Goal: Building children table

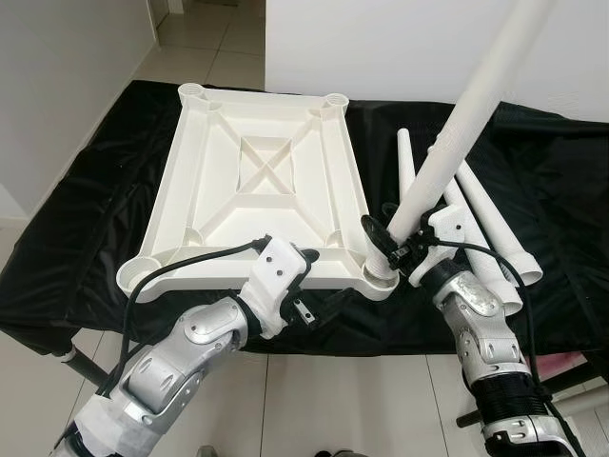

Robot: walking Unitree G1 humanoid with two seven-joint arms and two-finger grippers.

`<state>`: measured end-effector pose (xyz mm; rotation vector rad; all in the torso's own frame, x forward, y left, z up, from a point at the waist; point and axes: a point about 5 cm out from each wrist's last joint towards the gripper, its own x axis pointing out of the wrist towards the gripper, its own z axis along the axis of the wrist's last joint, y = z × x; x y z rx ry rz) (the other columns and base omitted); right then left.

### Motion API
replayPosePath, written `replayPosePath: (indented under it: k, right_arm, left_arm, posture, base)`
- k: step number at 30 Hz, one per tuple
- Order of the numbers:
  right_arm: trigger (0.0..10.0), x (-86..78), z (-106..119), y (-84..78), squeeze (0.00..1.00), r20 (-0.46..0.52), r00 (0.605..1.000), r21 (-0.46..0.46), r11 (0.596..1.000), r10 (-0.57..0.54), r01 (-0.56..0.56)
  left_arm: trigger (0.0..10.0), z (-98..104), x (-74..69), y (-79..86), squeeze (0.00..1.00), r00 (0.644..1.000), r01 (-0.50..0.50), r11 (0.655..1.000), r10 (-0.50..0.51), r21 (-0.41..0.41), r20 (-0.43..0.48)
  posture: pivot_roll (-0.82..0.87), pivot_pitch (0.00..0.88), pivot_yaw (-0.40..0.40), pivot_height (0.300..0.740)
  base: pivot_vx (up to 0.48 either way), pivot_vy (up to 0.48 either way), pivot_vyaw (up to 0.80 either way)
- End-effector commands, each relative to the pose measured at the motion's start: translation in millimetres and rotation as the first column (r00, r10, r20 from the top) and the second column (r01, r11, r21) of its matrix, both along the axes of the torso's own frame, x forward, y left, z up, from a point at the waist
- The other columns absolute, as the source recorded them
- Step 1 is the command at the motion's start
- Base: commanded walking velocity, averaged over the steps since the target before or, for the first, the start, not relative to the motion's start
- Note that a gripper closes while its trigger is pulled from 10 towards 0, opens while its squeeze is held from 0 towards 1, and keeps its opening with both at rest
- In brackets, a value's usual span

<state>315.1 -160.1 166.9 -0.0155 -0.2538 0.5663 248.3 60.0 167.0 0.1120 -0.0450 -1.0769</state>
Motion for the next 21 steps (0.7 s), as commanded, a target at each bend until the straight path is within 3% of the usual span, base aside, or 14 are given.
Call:
replayPosePath:
  k: [1, 10, 21]
  right_arm:
    - [10.0, -5.0, -1, 3.0, 0.00, 0.000, 1.000, 0.007, 0.999, 0.031, -0.031]
    - [10.0, -15.9, -11, 4.3, 0.00, -0.017, 0.998, -0.007, 0.999, 0.054, -0.054]
    - [10.0, -19.0, -13, -16.6, 0.00, -0.022, 0.999, -0.031, 0.999, -0.042, 0.042]
  left_arm:
    - [10.0, 1, -5.9, -3.1, 0.00, 0.992, 0.123, 0.992, -0.123, 0.017, 0.001]
    - [10.0, 1, -7.0, -3.5, 0.00, 0.992, 0.124, 0.992, -0.124, 0.016, -0.002]
    - [10.0, 0, -9.0, -4.5, 0.00, 0.991, 0.135, 0.991, -0.135, 0.014, -0.010]
  posture:
    - [0.04, 0.098, -0.058, 0.740]
    - [0.03, 0.103, -0.057, 0.740]
    - [0.02, 0.112, -0.045, 0.740]
  base:
    - [0.000, 0.000, 0.00]
    - [0.000, 0.000, 0.00]
    - [0.000, 0.000, 0.00]
